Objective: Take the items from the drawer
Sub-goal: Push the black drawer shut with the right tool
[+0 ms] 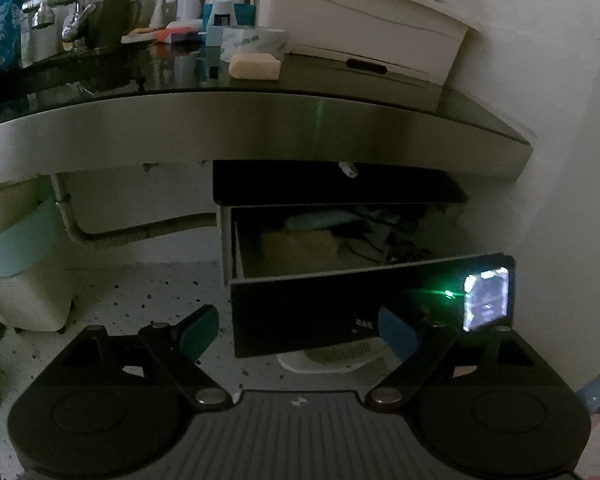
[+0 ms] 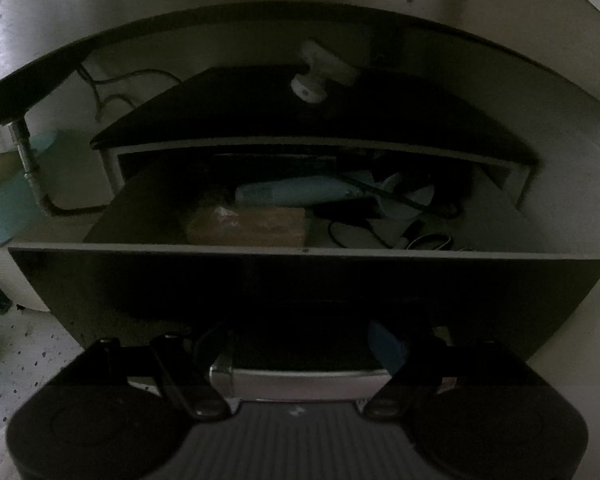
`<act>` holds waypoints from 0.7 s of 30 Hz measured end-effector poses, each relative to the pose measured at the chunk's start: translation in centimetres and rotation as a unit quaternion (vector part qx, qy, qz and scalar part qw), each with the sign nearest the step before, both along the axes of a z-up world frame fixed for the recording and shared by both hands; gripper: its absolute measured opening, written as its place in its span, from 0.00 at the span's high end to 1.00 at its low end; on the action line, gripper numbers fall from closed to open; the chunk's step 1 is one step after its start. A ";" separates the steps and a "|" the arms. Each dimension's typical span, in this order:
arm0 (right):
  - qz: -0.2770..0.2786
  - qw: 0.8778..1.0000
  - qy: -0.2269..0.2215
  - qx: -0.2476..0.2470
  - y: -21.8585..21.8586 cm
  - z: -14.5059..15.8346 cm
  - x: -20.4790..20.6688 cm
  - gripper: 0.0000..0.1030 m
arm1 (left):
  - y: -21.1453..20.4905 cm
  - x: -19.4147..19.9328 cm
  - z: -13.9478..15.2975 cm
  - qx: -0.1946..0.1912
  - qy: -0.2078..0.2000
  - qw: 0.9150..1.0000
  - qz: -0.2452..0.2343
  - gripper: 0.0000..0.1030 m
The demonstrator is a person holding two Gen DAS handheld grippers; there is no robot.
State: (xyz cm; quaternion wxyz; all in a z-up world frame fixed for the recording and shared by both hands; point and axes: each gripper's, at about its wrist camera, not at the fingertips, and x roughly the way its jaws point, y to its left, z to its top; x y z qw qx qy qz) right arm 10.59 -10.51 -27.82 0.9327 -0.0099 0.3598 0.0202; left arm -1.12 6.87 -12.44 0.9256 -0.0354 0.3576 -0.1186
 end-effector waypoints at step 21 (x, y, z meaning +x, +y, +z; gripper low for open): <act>-0.002 1.000 -0.030 -0.009 0.2 -0.5 5.6 0.21 | 0.5 -1.1 -0.4 -0.004 0.013 1.000 0.006 0.15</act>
